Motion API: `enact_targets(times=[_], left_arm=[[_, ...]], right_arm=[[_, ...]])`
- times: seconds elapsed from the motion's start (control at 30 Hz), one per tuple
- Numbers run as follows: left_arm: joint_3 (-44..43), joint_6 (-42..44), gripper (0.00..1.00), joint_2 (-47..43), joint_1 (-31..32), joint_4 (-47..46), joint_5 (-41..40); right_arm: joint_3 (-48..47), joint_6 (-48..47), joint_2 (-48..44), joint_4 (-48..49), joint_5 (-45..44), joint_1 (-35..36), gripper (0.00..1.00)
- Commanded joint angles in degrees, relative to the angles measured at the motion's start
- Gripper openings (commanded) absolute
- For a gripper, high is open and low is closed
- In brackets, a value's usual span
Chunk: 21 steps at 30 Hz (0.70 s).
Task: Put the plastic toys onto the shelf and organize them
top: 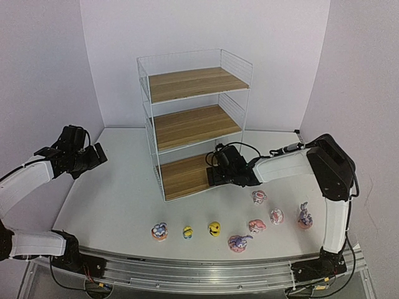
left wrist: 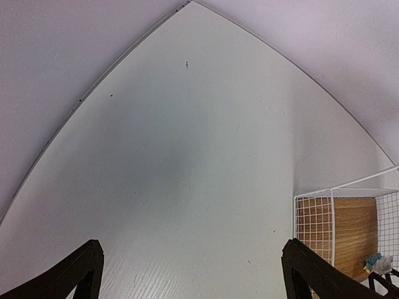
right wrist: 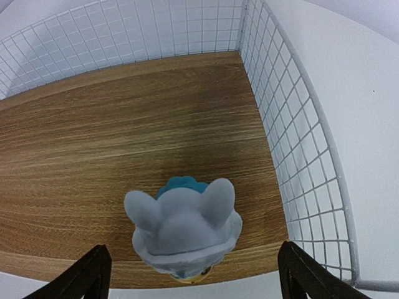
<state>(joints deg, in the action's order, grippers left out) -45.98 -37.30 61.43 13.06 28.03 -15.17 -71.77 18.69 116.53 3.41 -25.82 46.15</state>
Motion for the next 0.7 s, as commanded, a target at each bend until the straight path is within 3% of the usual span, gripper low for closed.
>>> enact_targets(times=[0.0,0.2,0.27,0.43,0.67], left_arm=[[-0.3,0.7,1.0,-0.5,-0.1,-0.9,0.8],[-0.4,0.1,1.0,-2.4,-0.1,-0.7,3.0],[-0.4,-0.5,1.0,-3.4,-0.1,-0.2,3.5],[-0.3,-1.1,1.0,-5.1,-0.1,1.6,4.4],[-1.2,-1.3,1.0,-5.7,-0.1,3.0,5.6]], right_arm=[[3.2,-0.4,-7.9,1.0,3.8,0.1,0.93],[9.3,0.8,-18.4,-2.9,5.3,4.6,0.95],[10.5,4.4,-21.8,-8.4,4.4,7.1,0.95],[9.6,22.2,-26.7,-26.4,-1.3,15.6,0.94],[8.7,44.5,-25.9,-35.5,-7.5,26.0,0.93]])
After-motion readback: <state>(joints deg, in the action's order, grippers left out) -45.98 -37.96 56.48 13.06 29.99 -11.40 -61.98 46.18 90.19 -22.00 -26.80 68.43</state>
